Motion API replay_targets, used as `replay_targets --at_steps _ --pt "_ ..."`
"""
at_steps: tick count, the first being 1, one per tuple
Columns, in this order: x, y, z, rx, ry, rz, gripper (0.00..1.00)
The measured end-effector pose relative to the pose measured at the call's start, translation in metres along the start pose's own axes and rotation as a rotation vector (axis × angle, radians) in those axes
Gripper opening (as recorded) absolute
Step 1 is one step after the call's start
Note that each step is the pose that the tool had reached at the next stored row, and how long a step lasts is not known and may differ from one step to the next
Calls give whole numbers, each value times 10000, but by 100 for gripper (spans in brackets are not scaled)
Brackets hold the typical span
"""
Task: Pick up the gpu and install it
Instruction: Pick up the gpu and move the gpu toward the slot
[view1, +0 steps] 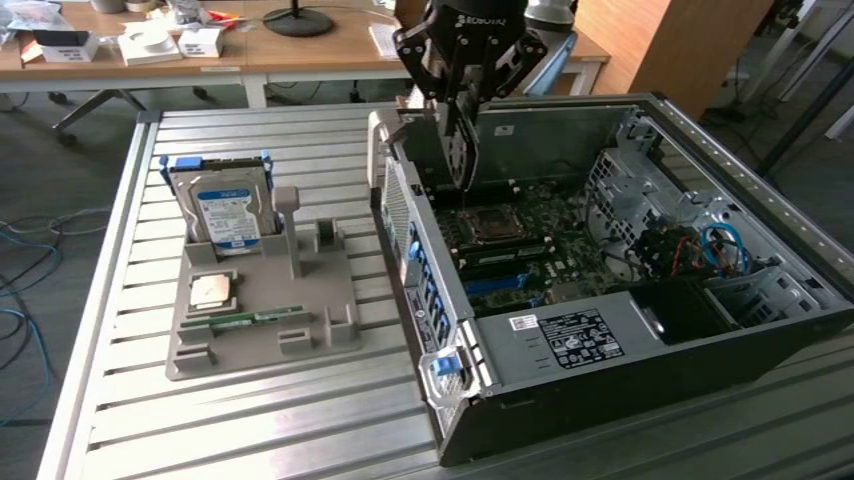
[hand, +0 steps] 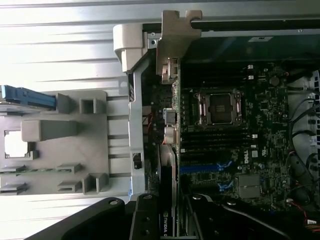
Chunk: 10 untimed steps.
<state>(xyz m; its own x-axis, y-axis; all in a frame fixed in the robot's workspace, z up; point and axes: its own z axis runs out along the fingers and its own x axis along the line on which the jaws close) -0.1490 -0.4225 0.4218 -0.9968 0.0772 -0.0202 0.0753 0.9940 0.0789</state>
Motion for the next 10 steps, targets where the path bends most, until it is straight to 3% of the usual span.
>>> replay_targets --at_steps 10 --pt "-287 22 7 -42 4 0 26"
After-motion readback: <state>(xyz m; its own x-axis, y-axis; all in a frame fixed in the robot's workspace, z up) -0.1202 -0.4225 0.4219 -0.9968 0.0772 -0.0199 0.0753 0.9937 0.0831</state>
